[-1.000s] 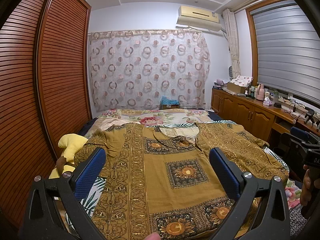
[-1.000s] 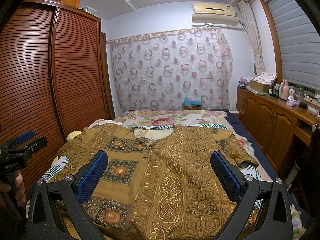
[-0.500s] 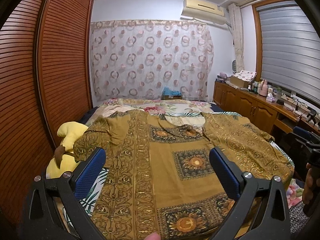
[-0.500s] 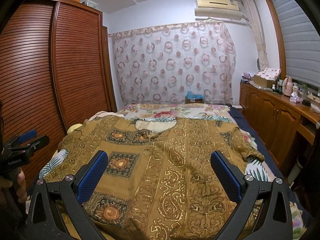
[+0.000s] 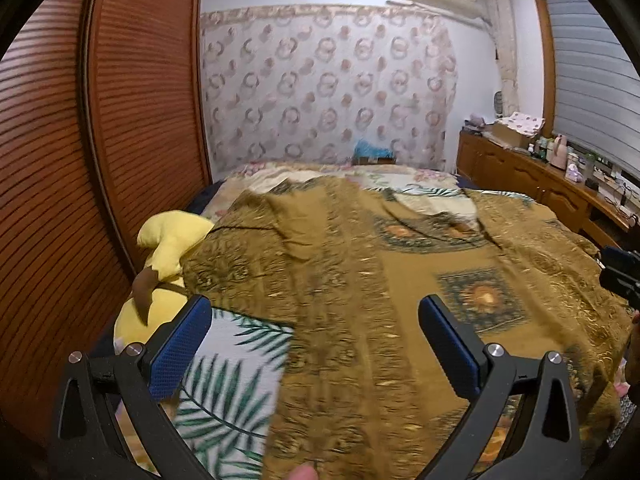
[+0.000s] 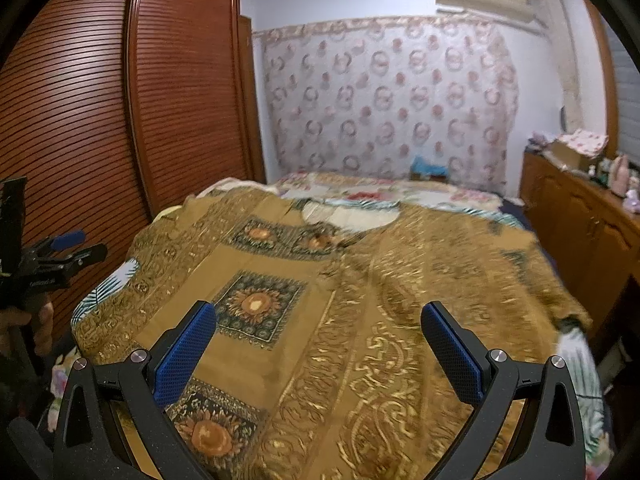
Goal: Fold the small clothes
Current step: 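Lower the left tool to the shirt side edge and grasp it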
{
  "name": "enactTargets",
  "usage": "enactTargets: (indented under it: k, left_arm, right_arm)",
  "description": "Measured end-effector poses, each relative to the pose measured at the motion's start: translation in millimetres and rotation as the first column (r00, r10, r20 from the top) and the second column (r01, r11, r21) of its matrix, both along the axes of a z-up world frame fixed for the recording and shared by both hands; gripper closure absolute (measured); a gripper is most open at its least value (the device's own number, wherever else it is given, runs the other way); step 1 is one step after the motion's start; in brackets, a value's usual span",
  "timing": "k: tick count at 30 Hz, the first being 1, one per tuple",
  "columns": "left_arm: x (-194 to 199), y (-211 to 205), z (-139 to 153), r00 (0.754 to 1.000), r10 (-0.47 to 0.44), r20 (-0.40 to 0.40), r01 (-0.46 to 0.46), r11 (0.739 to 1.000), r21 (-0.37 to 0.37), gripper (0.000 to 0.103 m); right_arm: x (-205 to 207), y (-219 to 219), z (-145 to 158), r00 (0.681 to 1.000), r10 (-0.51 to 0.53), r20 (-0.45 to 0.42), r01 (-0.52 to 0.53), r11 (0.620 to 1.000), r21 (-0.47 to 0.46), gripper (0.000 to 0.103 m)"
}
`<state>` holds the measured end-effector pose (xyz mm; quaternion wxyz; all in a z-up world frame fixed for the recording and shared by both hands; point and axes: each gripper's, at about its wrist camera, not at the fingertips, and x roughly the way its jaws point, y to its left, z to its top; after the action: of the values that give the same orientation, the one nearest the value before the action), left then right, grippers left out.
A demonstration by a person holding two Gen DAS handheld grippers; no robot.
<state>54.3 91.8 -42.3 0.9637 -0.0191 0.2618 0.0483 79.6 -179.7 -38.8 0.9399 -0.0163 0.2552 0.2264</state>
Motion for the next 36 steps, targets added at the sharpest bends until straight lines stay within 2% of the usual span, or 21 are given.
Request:
enactTargets:
  k: [8,12,15,17,21,25,28,33,35,36]
  left_arm:
    - [30,42,-7,0.997,0.009,-0.082,-0.007,1.000,0.021,0.000]
    - [43,64,-12,0.991,0.002,-0.133,-0.004,1.000,-0.012,0.011]
    - [57,80,-19,0.982,-0.017,-0.190,0.006,0.998,-0.062,0.020]
    - [66,93,-28,0.973,-0.046,-0.227,0.015,0.991,-0.136,0.029]
    - [80,113,-43,0.959,-0.025,-0.282,-0.033,0.979,-0.202,0.039]
    - [95,128,-59,0.936,-0.024,-0.352,-0.074,0.962,-0.261,0.039]
    - [104,136,-72,0.908,-0.040,-0.418,-0.104,0.943,-0.316,0.039]
    - [110,142,-74,0.909,-0.065,-0.412,-0.102,0.923,-0.371,0.040]
    - [109,143,-73,0.917,-0.070,-0.392,-0.093,0.920,-0.380,0.053]
    - [107,143,-72,0.922,-0.078,-0.379,-0.083,0.917,-0.389,0.065]
  right_arm:
    - [31,13,-9,0.996,0.062,-0.064,-0.064,0.997,-0.038,0.002]
    - [44,21,-5,0.992,0.095,-0.077,-0.099,0.993,-0.056,0.002]
    - [51,28,-2,0.989,0.119,-0.086,-0.125,0.990,-0.067,0.002]
    - [59,33,-4,0.986,0.134,-0.098,-0.142,0.987,-0.076,0.002]
    - [73,40,-5,0.982,0.159,-0.101,-0.169,0.981,-0.094,0.002]
    - [86,39,-15,0.978,0.157,-0.140,-0.172,0.980,-0.100,0.002]
    - [91,36,-17,0.972,0.153,-0.176,-0.170,0.981,-0.090,0.002]
    - [90,38,-16,0.974,0.146,-0.174,-0.165,0.981,-0.099,0.002]
    - [89,39,-15,0.974,0.144,-0.175,-0.164,0.981,-0.104,0.002]
    - [88,45,-17,0.975,0.144,-0.172,-0.163,0.981,-0.106,0.002]
